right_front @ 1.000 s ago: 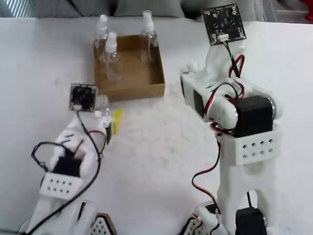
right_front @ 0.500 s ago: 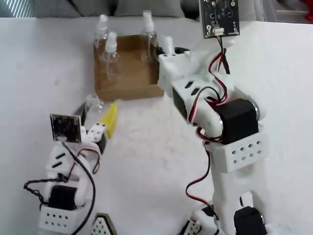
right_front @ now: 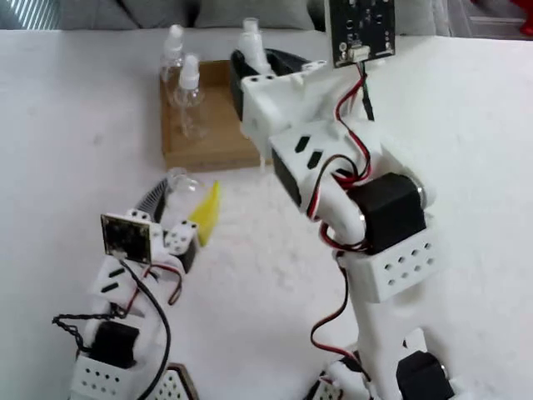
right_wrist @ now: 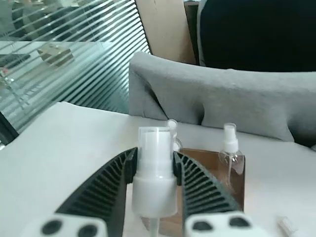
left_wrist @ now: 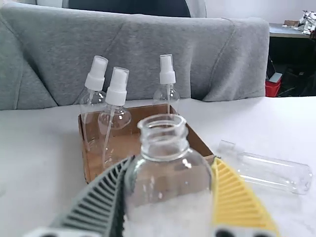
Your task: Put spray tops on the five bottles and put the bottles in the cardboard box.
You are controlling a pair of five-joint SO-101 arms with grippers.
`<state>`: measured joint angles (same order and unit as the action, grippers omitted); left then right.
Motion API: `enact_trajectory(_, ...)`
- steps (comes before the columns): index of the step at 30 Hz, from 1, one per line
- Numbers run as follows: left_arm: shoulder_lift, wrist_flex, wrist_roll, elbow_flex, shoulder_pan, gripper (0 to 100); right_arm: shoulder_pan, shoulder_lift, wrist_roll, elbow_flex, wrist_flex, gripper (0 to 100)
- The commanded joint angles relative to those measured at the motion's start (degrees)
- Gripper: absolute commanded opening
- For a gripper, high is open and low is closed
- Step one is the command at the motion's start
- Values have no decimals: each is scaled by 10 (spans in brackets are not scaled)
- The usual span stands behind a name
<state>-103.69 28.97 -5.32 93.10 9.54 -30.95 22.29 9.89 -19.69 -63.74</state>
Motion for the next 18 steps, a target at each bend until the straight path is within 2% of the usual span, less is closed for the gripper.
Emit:
enact_trajectory(1, -12, 6, 2, -2, 28, 124, -21, 11, 1, -3, 51, 24)
enact_trajectory(10, -12, 4, 4, 11, 25, 124, -53, 13, 1, 94, 181, 24)
enact_trajectory(14, -12, 2, 47, 18, 28, 124, -53, 15, 0, 146, 269, 24)
enact_trajectory(18, -12, 2, 47, 19, 29, 124, -53, 12, 0, 186, 342, 24)
